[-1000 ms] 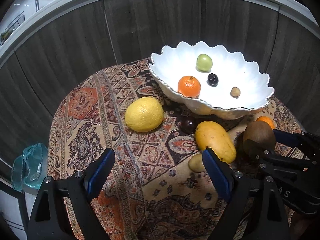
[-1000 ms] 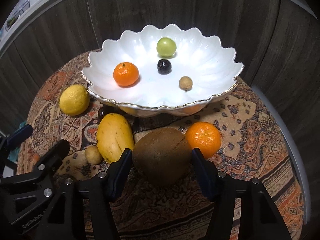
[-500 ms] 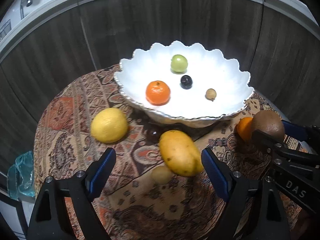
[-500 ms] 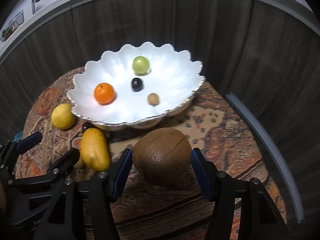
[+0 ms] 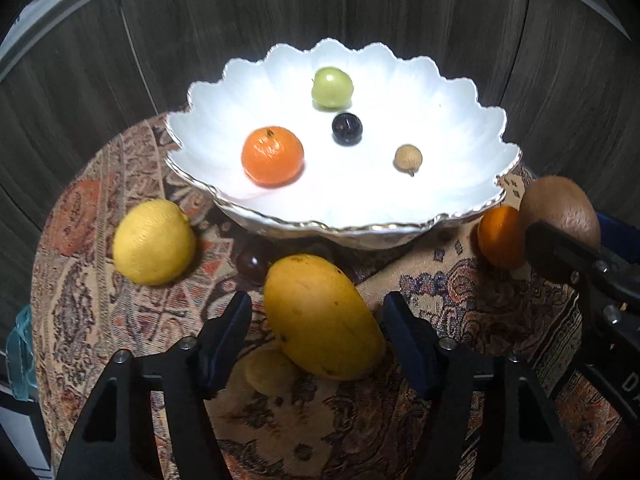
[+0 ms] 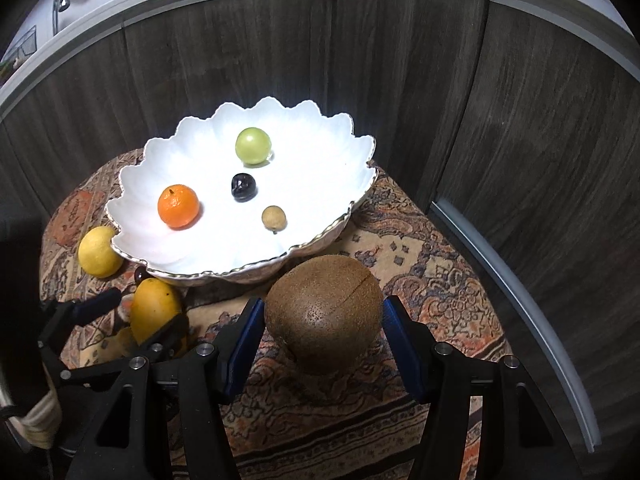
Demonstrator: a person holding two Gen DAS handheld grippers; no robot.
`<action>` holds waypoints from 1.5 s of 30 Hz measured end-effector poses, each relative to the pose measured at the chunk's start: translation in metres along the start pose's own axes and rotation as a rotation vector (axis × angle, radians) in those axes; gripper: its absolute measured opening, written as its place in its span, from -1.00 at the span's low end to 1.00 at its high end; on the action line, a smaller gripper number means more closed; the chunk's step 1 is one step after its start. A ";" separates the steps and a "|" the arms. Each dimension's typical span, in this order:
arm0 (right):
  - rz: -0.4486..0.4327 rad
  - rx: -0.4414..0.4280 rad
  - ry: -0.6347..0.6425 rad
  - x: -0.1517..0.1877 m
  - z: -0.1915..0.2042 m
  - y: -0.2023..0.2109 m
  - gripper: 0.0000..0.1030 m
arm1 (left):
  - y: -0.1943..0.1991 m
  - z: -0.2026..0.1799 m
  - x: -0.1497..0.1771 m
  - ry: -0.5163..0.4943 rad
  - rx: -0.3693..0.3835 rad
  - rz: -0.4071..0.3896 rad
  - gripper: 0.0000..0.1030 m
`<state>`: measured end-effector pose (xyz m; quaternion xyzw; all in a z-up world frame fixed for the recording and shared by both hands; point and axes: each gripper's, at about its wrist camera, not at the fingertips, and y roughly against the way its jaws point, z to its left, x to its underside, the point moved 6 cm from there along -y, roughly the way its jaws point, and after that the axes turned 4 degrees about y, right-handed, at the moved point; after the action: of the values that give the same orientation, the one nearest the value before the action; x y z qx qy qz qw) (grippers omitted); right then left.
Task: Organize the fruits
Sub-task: 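Close the left tool on the yellow mango and lift it, then carry the kiwi and mango over the white bowl and release both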
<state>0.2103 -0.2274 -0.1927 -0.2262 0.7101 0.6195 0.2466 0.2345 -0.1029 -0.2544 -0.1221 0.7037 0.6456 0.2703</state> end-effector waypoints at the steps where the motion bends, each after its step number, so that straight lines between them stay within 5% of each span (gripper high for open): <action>1: -0.001 0.001 0.001 0.000 0.000 0.000 0.18 | -0.002 -0.001 0.001 -0.001 0.004 0.006 0.21; 13: -0.002 -0.008 0.013 -0.001 0.005 0.002 0.17 | 0.003 -0.002 -0.001 -0.012 0.011 -0.008 0.00; 31: -0.033 -0.047 0.014 -0.007 0.014 0.024 0.17 | 0.054 0.018 -0.001 0.021 -0.004 -0.075 -0.02; 45: -0.105 -0.078 0.014 -0.040 0.016 0.050 0.17 | 0.096 0.026 -0.045 0.009 -0.028 -0.182 -0.02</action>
<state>0.2115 -0.2043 -0.1310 -0.2770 0.6743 0.6314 0.2645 0.2270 -0.0726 -0.1496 -0.1923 0.6817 0.6277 0.3229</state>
